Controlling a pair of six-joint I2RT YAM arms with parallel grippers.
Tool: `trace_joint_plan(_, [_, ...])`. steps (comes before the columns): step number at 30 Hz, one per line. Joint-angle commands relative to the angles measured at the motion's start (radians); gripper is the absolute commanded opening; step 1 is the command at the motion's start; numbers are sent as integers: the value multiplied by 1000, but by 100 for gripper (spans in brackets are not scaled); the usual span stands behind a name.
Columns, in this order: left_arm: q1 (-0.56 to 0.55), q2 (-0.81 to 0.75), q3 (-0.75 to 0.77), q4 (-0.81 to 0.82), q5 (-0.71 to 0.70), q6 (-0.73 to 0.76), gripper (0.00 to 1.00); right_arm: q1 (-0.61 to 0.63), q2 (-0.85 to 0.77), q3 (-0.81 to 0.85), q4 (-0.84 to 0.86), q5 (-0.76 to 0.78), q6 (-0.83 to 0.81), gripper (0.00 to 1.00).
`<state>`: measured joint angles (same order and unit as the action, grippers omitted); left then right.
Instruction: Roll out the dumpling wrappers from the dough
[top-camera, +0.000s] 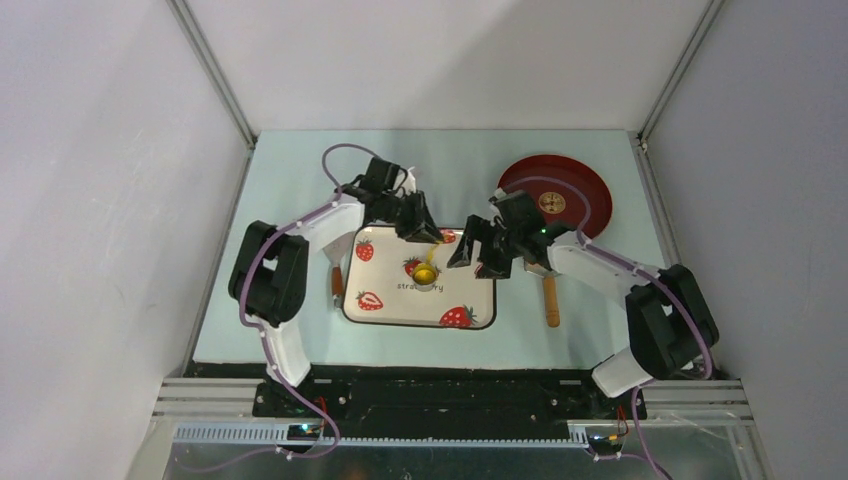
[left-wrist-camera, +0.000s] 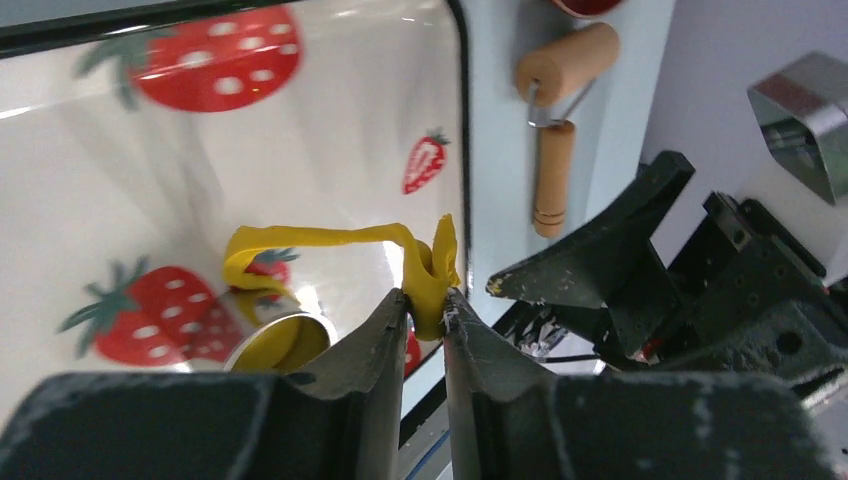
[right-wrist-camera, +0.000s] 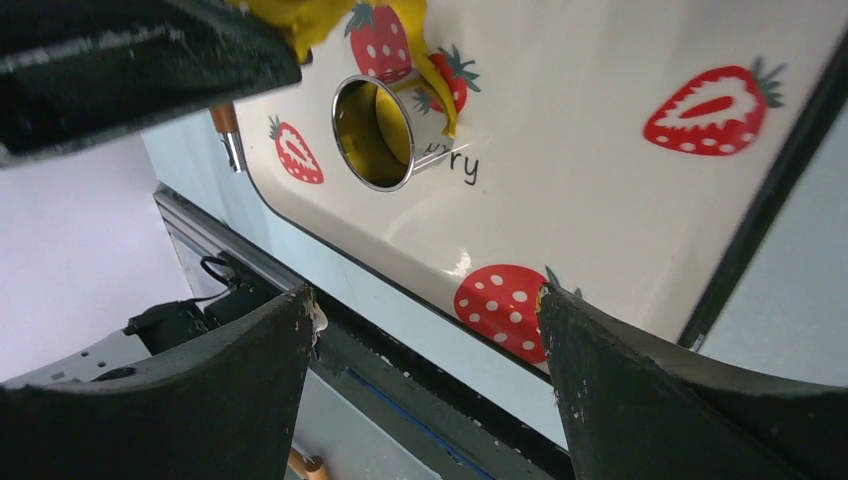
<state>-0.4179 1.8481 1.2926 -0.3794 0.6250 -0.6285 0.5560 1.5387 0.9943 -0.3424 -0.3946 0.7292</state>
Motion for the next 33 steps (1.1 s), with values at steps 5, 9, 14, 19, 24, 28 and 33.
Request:
trace_joint_plan(5, [-106,9,105,-1,79,-58,26,-120,-209,-75,-30,14,-4,85])
trace_joint_plan(9, [-138,1,92,-1,78,-68,26,-209,-336,-130,-46,16,-7,86])
trace_joint_plan(14, [-163,-52,37,-2,66,-67,26,-293,-407,-150,-83,-21,-37,87])
trace_joint_plan(19, [-190,-129,-17,-1,82,-69,27,-327,-396,-150,-98,-49,-56,87])
trace_joint_plan(24, [-177,-228,-29,-1,90,-73,30,-322,-370,-150,-100,-62,-65,87])
trace_joint_plan(28, [-117,-267,5,-1,86,-81,32,-301,-344,-149,-95,-73,-65,88])
trace_joint_plan(33, [2,-292,26,-1,70,-68,36,-264,-311,-149,-73,-72,-54,88])
